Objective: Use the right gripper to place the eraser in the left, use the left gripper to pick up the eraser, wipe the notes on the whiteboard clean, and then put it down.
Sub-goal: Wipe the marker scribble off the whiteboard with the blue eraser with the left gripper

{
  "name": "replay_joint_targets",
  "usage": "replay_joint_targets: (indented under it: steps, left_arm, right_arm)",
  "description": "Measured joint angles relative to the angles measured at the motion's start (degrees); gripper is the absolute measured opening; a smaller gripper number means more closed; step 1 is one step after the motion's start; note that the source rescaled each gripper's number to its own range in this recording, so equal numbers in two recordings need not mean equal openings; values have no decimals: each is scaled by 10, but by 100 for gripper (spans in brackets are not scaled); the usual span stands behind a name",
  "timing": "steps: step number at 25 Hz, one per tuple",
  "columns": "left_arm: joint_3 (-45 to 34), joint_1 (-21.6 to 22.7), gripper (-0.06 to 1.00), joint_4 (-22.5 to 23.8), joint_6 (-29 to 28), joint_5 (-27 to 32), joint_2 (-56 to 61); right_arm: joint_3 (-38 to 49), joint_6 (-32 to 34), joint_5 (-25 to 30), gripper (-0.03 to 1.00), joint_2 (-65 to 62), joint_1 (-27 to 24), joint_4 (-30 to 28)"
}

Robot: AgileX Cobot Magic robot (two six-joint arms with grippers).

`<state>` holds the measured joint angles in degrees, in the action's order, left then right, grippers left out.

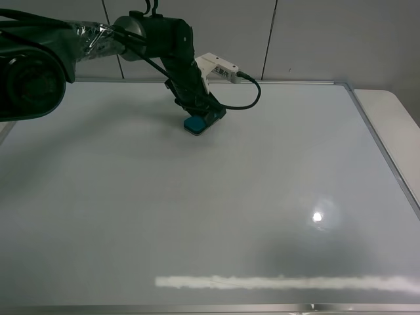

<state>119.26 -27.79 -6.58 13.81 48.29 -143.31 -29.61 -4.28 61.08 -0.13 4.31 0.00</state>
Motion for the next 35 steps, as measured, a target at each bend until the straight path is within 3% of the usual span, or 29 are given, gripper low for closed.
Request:
replay_joint_targets:
  steps: [5, 12, 18, 25, 35]
  left_arm:
    - [0, 27, 1, -30, 1, 0, -1]
    - [1, 116, 1, -31, 1, -29, -6]
    - [2, 151, 1, -32, 1, -34, -6]
    - [2, 125, 1, 0, 2, -39, -7]
    - [3, 26, 1, -4, 5, -50, -12]
  right_arm:
    - [0, 0, 0, 100, 0, 0, 0]
    - [0, 0, 0, 100, 0, 0, 0]
    - [0, 0, 0, 100, 0, 0, 0]
    - [0, 0, 0, 100, 0, 0, 0]
    - [0, 0, 0, 100, 0, 0, 0]
